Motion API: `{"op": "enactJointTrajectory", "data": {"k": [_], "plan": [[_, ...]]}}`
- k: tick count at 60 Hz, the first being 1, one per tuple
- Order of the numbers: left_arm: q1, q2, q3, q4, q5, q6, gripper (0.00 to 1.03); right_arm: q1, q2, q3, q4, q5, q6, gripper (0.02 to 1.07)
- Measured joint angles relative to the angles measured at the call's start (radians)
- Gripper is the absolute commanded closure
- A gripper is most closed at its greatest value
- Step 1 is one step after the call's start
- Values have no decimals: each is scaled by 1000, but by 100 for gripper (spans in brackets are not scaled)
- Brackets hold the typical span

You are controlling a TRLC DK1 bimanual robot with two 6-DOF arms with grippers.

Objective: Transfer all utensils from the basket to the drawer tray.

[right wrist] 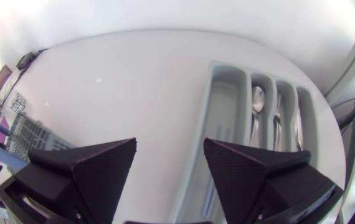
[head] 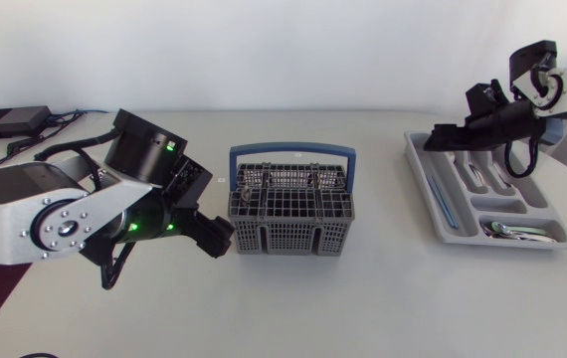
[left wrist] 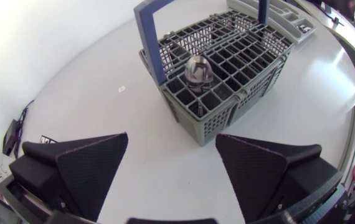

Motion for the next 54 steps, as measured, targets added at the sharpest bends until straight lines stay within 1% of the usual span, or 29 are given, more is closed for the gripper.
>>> {"op": "enactJointTrajectory", "data": {"k": [4, 11, 25, 37, 44, 54], "plan": [[2, 0, 0, 0, 0, 0, 5, 79, -138, -99, 28, -9, 11, 21], [3, 0, 0, 0, 0, 0, 5, 207, -287, -201, 39, -22, 40, 21], [9, 0, 0, 0, 0, 0, 5, 441, -427, -325, 41, -18, 117, 20], [9, 7, 0, 0, 0, 0, 5, 645, -471, -351, 45, 26, 166, 20], [9, 8, 0, 0, 0, 0, 5, 706, -461, -352, 81, 37, 204, 20], [9, 9, 0, 1, 0, 0, 5, 770, -404, -351, 157, 38, 314, 20]]}}
